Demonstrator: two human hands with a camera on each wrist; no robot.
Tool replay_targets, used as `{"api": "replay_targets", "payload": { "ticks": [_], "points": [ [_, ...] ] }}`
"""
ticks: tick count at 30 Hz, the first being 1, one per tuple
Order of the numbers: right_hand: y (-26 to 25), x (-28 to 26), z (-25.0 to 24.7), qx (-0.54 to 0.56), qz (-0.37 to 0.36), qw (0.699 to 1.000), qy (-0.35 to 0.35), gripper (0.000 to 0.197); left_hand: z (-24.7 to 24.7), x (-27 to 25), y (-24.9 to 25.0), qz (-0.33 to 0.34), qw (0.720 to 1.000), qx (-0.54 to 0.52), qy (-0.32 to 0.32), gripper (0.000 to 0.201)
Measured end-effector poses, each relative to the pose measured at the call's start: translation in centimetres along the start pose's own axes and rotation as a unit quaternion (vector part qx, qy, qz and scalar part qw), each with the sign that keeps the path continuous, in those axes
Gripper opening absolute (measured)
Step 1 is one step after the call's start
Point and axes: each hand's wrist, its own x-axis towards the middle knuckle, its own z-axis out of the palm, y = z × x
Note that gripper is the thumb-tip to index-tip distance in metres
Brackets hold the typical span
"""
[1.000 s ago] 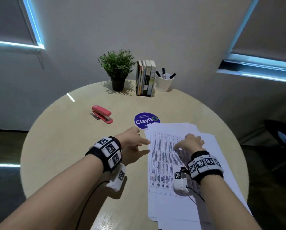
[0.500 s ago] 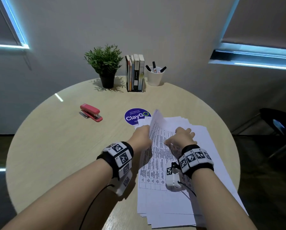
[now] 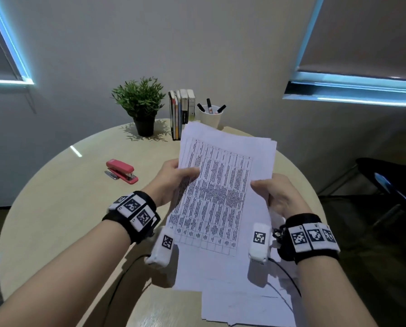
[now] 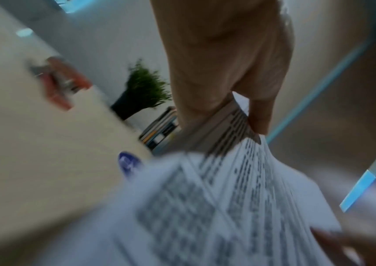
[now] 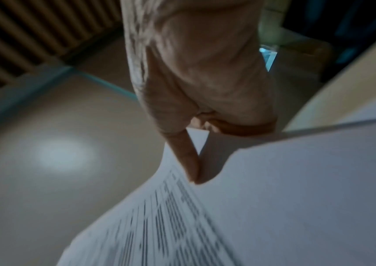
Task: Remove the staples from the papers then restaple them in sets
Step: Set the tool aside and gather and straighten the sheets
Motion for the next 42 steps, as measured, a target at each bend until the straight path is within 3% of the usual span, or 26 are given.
{"api": "replay_targets", "payload": {
  "ticks": [3, 8, 10, 12, 14, 16, 20, 22, 24, 27, 30, 34, 36, 38, 40, 42],
  "points": [
    [-1.6, -0.5, 0.7, -0.051, -0.113, 0.991, 0.04, 0.027, 0.6, -0.3, 1.9, 0.069, 0.996, 0.051, -0.023, 0.026],
    [-5.8, -0.9, 1.8, -0.062, -0.329, 0.938, 0.088, 0.014, 1.9, -0.6, 7.9, 0.27, 0.959, 0.078, 0.024, 0.017],
    [-6.9, -1.2, 2.1, -0.034, -0.374, 0.923, 0.084, 0.007, 2.0, -0.6, 9.7, 0.315, 0.947, 0.06, 0.026, 0.013],
    [-7.0, -1.2, 2.3, -0.032, -0.389, 0.917, 0.082, 0.022, 1.7, -0.4, 10.1, 0.328, 0.943, 0.043, 0.036, 0.015],
    [-6.1, -0.7, 2.1, -0.042, -0.368, 0.925, 0.08, 0.047, 1.4, -0.2, 9.0, 0.304, 0.952, 0.023, 0.039, 0.022],
    [-4.8, -0.3, 2.1, -0.062, -0.324, 0.94, 0.083, 0.059, 1.1, 0.1, 7.2, 0.257, 0.965, 0.018, 0.046, 0.032],
    [-2.7, 0.1, 2.2, -0.077, -0.287, 0.951, 0.091, 0.036, 1.1, 0.3, 5.1, 0.216, 0.974, 0.043, 0.045, 0.038],
    [-3.0, -0.1, 2.7, -0.079, -0.277, 0.952, 0.1, 0.045, 1.1, 0.2, 5.5, 0.23, 0.971, 0.045, 0.045, 0.036],
    [-3.9, -0.4, 2.8, -0.076, -0.301, 0.945, 0.099, 0.048, 1.0, 0.1, 6.5, 0.252, 0.966, 0.04, 0.044, 0.032],
    [-5.4, -1.0, 3.0, -0.044, -0.349, 0.931, 0.103, 0.027, 0.8, 0.2, 7.6, 0.27, 0.961, 0.023, 0.053, 0.031],
    [-4.2, -0.8, 3.1, -0.065, -0.335, 0.936, 0.082, 0.024, 0.5, 0.1, 6.6, 0.243, 0.969, 0.009, 0.046, 0.036],
    [-0.3, 0.5, 3.0, -0.104, -0.222, 0.968, 0.053, 0.039, 0.2, 0.3, 4.2, 0.206, 0.975, 0.047, 0.065, 0.038],
    [0.8, 0.8, 2.9, -0.095, -0.174, 0.973, 0.117, 0.056, 0.0, 0.8, 4.4, 0.192, 0.975, 0.023, 0.114, 0.034],
    [1.4, 0.8, 3.1, -0.024, -0.067, 0.987, 0.143, 0.072, -0.6, 1.5, 4.8, 0.183, 0.967, -0.038, 0.171, 0.034],
    [1.9, 0.9, 3.4, 0.13, 0.041, 0.989, 0.048, 0.055, -0.8, 1.9, 4.9, 0.151, 0.962, -0.129, 0.185, 0.042],
    [1.9, 0.9, 3.9, 0.253, 0.089, 0.962, -0.053, 0.024, -0.8, 1.8, 4.5, 0.104, 0.959, -0.21, 0.159, 0.045]
  ]
}}
